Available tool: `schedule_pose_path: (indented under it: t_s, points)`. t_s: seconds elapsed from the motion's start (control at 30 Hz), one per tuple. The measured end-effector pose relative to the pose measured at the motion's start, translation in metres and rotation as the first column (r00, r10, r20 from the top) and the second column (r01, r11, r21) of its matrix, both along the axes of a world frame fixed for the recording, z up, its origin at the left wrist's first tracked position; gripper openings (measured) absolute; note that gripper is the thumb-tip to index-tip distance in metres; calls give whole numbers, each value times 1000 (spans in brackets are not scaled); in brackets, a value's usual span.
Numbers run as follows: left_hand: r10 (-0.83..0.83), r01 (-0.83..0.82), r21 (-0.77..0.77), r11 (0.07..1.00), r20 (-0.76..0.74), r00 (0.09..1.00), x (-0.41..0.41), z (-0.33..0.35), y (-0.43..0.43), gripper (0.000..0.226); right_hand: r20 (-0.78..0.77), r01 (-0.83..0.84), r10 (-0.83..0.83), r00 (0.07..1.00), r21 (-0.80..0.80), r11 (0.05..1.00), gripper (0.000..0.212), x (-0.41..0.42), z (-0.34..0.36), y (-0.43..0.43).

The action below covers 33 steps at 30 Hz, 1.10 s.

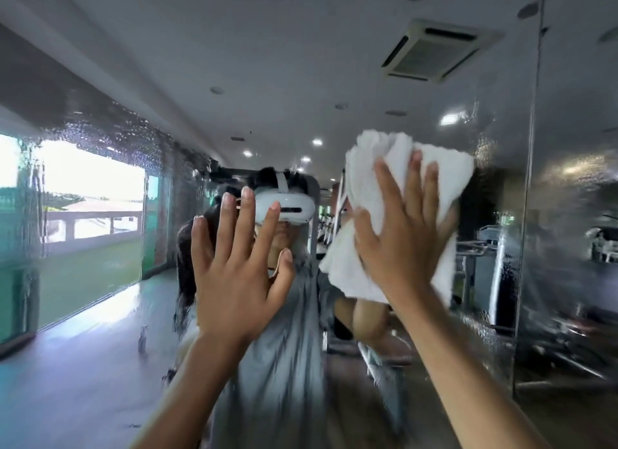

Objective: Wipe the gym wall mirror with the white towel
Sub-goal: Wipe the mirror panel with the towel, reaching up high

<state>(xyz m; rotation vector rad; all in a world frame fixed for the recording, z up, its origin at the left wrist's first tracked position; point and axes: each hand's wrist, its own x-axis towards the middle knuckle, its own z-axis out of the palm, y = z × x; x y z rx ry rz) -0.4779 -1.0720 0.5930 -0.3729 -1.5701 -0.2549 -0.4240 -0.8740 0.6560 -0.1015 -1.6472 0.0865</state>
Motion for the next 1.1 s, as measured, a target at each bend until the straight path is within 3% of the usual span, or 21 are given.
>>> schedule_pose_path:
  t_s: [0.1,0.17,0.23,0.37,0.5,0.57,0.73,0.8,0.9,0.97,1.03,1.1]
  points:
    - [-6,6,-9,1000,8,1000,0,0,-4,62,56,4,-16,998,208,978,72,-3,-25,-26]
    - [-16,17,-16,1000,17,1000,0,-4,-5,61,103,6,-54,993,418,908,75,1,-62,-18]
    - [-27,27,-1,1000,20,999,0,-17,-9,61,120,23,-99,988,517,856,78,9,-96,8]
    - [-28,29,-7,1000,26,999,4,-63,-8,60,121,84,-134,984,350,933,75,15,-101,49]
    - [-38,38,-1,999,35,999,5,-74,-8,58,45,21,-25,999,94,995,70,5,-53,16]
    - [-32,32,-9,999,22,999,3,-73,-10,57,24,31,-35,999,122,992,71,2,-54,-5]
    - [-38,39,-17,999,33,999,1,-76,-11,59,147,45,-123,982,448,893,80,13,-126,13]
    - [-36,37,-11,999,39,999,1,-76,-9,59,147,86,-152,977,382,920,81,17,-127,40]
    - [-23,23,-3,1000,40,999,0,-76,-6,60,83,86,-91,992,70,994,71,13,-85,44]
    - [-32,32,-4,999,35,999,0,-76,-7,60,54,54,-53,997,-13,998,69,7,-61,20]
    - [-42,42,-11,999,20,999,-1,-76,-8,58,66,60,-66,996,81,995,70,3,-63,-6]
    - [-43,43,-12,999,8,999,-2,-77,-8,58,113,49,-83,990,273,961,73,3,-93,-17]
